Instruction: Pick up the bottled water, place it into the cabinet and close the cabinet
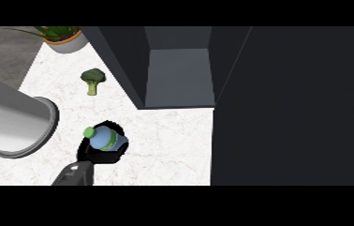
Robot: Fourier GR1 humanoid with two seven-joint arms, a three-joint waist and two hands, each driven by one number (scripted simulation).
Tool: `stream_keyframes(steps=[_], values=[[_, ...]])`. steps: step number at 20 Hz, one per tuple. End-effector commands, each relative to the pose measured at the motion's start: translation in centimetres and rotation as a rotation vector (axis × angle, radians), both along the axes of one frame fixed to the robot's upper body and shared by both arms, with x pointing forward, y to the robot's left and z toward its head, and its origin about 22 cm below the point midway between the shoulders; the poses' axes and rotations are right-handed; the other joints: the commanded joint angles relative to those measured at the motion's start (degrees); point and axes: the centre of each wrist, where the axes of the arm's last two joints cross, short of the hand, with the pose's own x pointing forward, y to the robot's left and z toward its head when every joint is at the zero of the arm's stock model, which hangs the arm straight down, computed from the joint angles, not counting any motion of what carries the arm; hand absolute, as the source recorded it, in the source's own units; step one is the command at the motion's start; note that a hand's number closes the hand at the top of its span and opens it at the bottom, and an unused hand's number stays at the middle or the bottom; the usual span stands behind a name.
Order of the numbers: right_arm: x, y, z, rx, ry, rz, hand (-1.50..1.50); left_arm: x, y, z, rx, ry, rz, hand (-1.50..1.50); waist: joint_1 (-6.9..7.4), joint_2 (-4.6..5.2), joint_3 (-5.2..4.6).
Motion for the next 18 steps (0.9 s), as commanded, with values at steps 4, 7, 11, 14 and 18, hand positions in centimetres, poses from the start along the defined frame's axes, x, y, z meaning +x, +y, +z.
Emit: stream_keyframes(steps=[4, 7, 11, 14, 18], values=[[0.1, 0.2, 1.7, 0.005, -0.019, -0.024, -1.5, -0.7, -2.4, -0.9, -0.103, -0.113, 0.12, 1.5, 0.87, 0.04, -0.1], [-0.3, -0.1, 1.8, 0.005, -0.022, -0.034, -1.5, -3.7, -3.0, -2.6, -0.086, -0.099, 0.308, 1.5, 1.28, -0.14, -0.06], [-0.4, -0.5, 2.2, 0.008, -0.037, -0.002, -1.5, -2.0, -5.1, -1.8, -0.099, -0.13, 0.292, 1.5, 0.62, -0.29, -0.02], [-0.2, -0.4, 2.2, 0.009, -0.025, 0.0, -1.5, -1.6, -5.9, -1.2, -0.121, -0.136, 0.242, 1.5, 1.0, -0.44, 0.03], [0.1, -0.7, 1.7, 0.009, -0.004, 0.01, -1.5, 0.9, -7.4, 1.2, -0.132, -0.114, 0.202, 1.5, 1.41, -0.56, 0.09]])
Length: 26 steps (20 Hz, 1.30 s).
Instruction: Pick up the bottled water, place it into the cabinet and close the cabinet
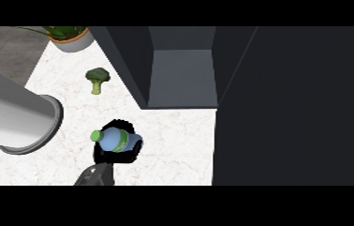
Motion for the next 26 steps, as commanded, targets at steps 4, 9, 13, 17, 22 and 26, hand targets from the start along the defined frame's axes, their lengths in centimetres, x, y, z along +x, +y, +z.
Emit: stream_keyframes(steps=[4, 9, 13, 17, 22, 26], values=[[0.5, -0.2, 1.9, 0.032, -0.036, -0.004, -1.5, 3.2, -3.9, 3.9, -0.029, -0.012, -0.038, 1.5, 0.17, 0.09, -0.08], [-0.3, 0.4, 2.6, 0.043, -0.037, 0.006, -1.5, 4.6, -6.8, 7.8, 0.032, -0.043, -0.057, 1.5, 0.07, -0.02, -0.09], [-0.3, -0.2, 1.6, 0.043, -0.035, -0.032, -1.5, 5.5, -9.8, 10.9, 0.119, -0.088, -0.053, 1.5, -0.22, 0.03, -0.07], [-0.2, -0.2, 2.5, 0.048, -0.058, -0.01, -1.5, 7.3, -12.4, 13.7, 0.172, -0.095, -0.054, 1.5, -0.66, 0.28, -0.11], [-0.4, -0.7, 1.6, 0.031, -0.05, -0.034, -1.5, 10.1, -15.3, 18.3, 0.251, -0.08, 0.002, 1.5, -1.27, 0.23, -0.08], [0.4, 0.1, 0.7, 0.052, -0.056, 0.005, -1.5, 11.7, -16.7, 19.1, 0.303, -0.013, 0.016, 1.5, -1.87, 0.58, -0.12]])
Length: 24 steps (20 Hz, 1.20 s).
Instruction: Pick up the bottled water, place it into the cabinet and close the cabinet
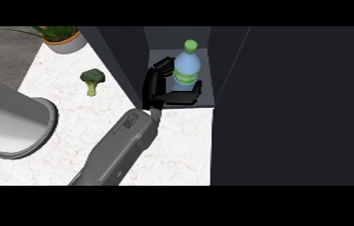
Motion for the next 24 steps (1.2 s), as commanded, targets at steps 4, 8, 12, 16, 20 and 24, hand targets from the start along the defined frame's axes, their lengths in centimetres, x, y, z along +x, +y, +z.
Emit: stream_keyframes(steps=[4, 8, 12, 16, 20, 24], values=[[-0.4, -1.1, 1.6, 0.021, -0.027, 0.005, -1.5, 2.8, -0.8, 1.2, 0.069, 0.031, 0.111, 1.5, -0.88, 0.29, -0.02], [0.2, -1.1, 2.1, 0.025, -0.055, 0.021, -1.5, 4.9, 0.0, 1.6, 0.111, 0.063, 0.113, 1.5, -1.55, 0.81, -0.02], [0.0, -0.9, 1.0, 0.038, -0.045, 0.018, -1.5, 6.8, 1.7, 2.8, 0.276, 0.041, 0.185, 1.5, -2.27, 0.86, 0.01], [0.7, -1.3, 0.8, 0.029, -0.046, 0.045, -1.5, 6.7, 1.8, 1.2, 0.312, 0.117, 0.265, 1.5, -2.26, 1.54, -0.02], [0.6, -1.6, 1.2, 0.03, -0.057, 0.044, -1.5, 6.9, 2.9, 0.9, 0.256, 0.109, 0.325, 1.5, -2.38, 1.65, -0.07], [0.5, -1.9, 0.7, 0.012, -0.071, 0.041, -1.5, 7.2, 5.4, 0.3, 0.279, 0.099, 0.336, 1.5, -3.2, 1.79, -0.08]])
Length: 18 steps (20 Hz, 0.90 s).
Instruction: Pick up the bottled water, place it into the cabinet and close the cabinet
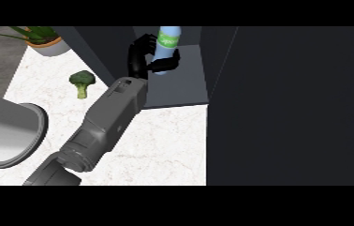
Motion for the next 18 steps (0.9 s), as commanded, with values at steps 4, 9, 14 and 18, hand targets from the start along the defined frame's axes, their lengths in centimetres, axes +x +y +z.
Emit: stream_keyframes(steps=[4, 9, 14, 18], values=[[-0.1, 0.1, 0.8, 0.073, -0.02, 0.006, -1.5, 0.4, 0.1, 0.1, 0.169, -0.052, 0.057, -1.5, -0.86, 0.31, 0.01], [0.0, -0.5, 0.5, 0.048, -0.012, 0.046, -1.5, 1.8, 1.7, 2.4, 0.213, -0.086, 0.069, -1.5, -1.1, 0.42, 0.03], [0.2, -0.1, 0.8, 0.065, -0.018, 0.047, -1.5, 1.4, 0.8, 1.8, 0.155, -0.106, 0.042, -1.5, -0.92, 0.91, -0.07], [0.2, -0.8, 0.5, 0.047, -0.014, 0.044, -1.5, 1.9, -1.0, 3.8, 0.058, -0.169, -0.081, -1.5, -0.14, 0.3, -0.02]])
